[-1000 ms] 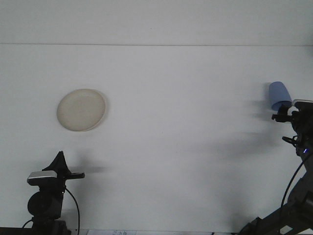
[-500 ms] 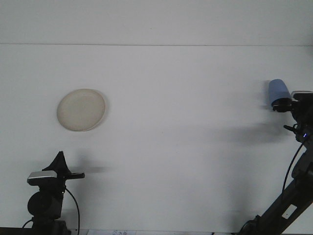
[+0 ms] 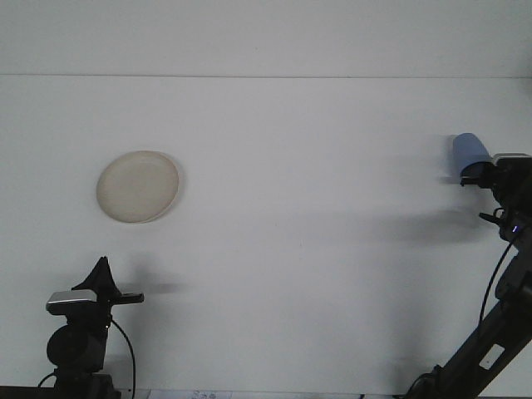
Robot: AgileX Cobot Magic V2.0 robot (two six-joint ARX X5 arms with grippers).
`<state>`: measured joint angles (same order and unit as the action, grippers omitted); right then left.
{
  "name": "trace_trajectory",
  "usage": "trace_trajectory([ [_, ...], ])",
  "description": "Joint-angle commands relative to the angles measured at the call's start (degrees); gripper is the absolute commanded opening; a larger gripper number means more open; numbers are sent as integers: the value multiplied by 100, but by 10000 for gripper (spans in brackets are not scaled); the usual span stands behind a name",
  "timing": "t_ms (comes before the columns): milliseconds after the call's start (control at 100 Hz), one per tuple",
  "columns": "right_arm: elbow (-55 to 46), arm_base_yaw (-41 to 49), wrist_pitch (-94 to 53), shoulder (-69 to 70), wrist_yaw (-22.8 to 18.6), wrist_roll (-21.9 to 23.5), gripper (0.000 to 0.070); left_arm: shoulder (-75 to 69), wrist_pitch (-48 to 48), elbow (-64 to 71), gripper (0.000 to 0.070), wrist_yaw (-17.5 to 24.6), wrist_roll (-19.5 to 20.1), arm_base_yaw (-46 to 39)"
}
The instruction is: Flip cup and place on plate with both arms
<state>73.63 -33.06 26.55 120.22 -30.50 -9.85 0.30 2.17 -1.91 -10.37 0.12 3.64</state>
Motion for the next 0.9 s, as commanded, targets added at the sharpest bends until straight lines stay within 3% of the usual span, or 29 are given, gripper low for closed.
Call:
trace_trajectory([
  [0, 131, -28, -216, -297, -133, 387, 0, -13, 57, 109, 15, -11, 33, 2],
  [250, 131, 199, -2050, -1825, -26, 957, 0, -13, 59, 109, 15, -13, 33, 2],
  [370, 131, 531, -3112, -2656, 442, 1491, 0, -13, 57, 109, 15, -11, 33, 2],
  [480, 131, 1019, -4332, -3438, 846, 1652, 0, -13, 57, 109, 15, -11, 33, 2],
  [680, 153, 2588, -6288, -4614, 1519, 1401, 0, -13, 59, 109, 15, -11, 33, 2],
  [810, 345, 4072, -7466, -4784, 1764, 1325, 0, -13, 57, 109, 16, -11, 33, 2],
  [890, 435, 4975, -8037, -4747, 2124, 1296, 0, -13, 59, 109, 15, -11, 33, 2],
])
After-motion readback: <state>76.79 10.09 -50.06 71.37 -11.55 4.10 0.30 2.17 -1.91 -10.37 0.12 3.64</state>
